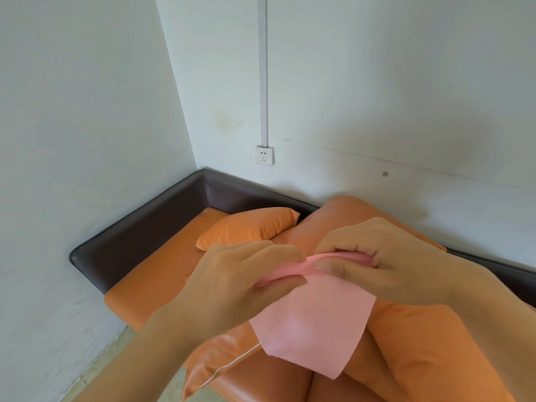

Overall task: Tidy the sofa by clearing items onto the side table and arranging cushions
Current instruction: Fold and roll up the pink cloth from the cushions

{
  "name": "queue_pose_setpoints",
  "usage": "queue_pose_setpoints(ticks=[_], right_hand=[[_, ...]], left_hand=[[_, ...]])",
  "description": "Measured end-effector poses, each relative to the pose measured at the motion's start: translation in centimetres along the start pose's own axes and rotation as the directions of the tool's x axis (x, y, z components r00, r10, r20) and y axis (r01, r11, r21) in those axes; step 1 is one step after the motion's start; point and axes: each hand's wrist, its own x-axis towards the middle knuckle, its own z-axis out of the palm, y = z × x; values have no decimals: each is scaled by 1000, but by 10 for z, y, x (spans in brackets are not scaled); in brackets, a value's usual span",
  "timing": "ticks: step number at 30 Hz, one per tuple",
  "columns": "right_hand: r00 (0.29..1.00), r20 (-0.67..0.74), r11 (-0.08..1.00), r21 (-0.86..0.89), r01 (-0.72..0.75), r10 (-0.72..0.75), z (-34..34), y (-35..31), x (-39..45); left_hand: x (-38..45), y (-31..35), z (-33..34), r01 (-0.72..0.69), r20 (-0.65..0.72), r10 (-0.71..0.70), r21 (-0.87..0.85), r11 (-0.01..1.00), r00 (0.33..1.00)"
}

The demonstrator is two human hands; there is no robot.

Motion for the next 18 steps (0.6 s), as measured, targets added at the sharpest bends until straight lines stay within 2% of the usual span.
queue_pose_setpoints(ticks=[4,7,10,14,18], right_hand=[[1000,-1,996,-87,-10,10,1,1,-1],[996,-10,986,-137,-91,91,5,3,-2],[982,1,961,-203,-187,191,10,14,0],[959,14,952,-127,-278,282,12,22,-1],[968,55,968,-84,-238,243,9,18,-1]], left_hand=[[1,0,3,22,8,-22,-17,1000,1000],[1,1,1,107,35,-105,-60,992,994],[2,2,0,138,89,-131,-78,987,987],[5,7,-3,167,106,-158,-78,983,982],[6,5,-1,187,118,-175,-92,978,977]])
